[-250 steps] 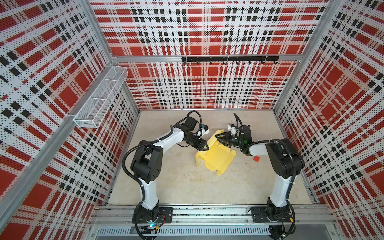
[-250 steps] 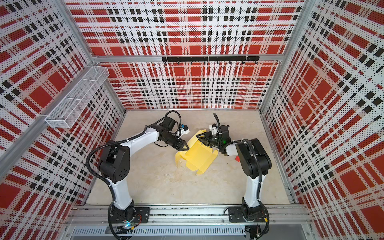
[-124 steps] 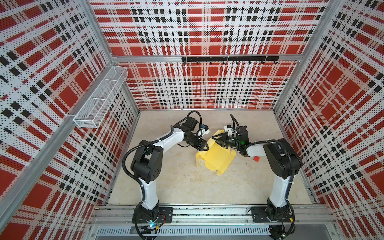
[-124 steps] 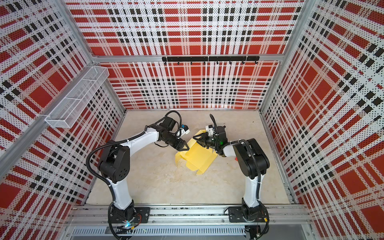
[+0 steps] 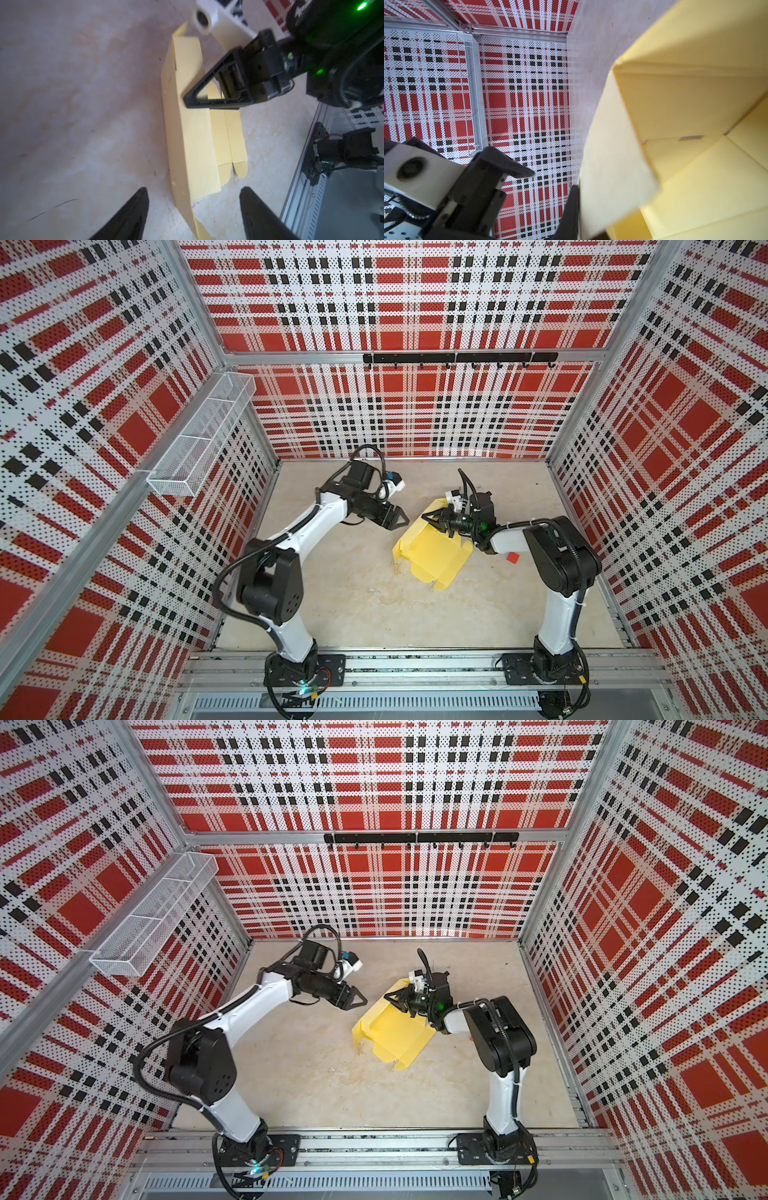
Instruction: Fold the paper box
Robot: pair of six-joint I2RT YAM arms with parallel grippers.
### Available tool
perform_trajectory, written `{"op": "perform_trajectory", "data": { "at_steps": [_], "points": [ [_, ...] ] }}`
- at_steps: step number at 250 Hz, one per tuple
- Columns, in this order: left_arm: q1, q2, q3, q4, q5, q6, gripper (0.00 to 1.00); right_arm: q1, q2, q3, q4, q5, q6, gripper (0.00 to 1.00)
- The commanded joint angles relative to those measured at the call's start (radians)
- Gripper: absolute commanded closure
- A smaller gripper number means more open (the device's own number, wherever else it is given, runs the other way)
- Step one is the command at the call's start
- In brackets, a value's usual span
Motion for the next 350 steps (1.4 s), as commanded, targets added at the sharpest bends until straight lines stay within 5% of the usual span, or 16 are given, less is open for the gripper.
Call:
{"op": "perform_trajectory", "data": {
  "at_steps": [1, 58, 130, 198, 232, 279, 350],
  "points": [
    [0.075, -0.098, -0.078, 0.108, 0.080, 0.026, 0.26, -0.017, -0.069, 0.036, 0.005, -0.016, -0.013, 0.93],
    [0.152, -0.149, -0.187, 0.182, 0.271, 0.250, 0.27, -0.042, -0.135, 0.070, -0.027, -0.049, 0.012, 0.94],
    [0.139, -0.113, -0.276, 0.297, 0.250, 0.255, 0.29, -0.057, -0.230, 0.102, -0.193, -0.054, -0.072, 0.95],
    [0.087, -0.105, -0.289, 0.140, 0.217, 0.745, 0.31, -0.074, -0.233, 0.132, -0.208, -0.076, -0.064, 0.99],
    [0.058, -0.081, -0.274, 0.108, 0.170, 0.892, 0.29, -0.073, -0.228, 0.138, -0.196, -0.076, -0.055, 0.99],
    [-0.012, -0.026, -0.246, 0.129, 0.149, 0.903, 0.30, -0.073, -0.222, 0.122, -0.173, -0.064, -0.038, 1.00],
    [-0.045, 0.019, -0.265, 0.299, 0.207, 0.697, 0.38, -0.073, -0.217, 0.099, -0.152, -0.055, -0.045, 1.00]
  ]
}}
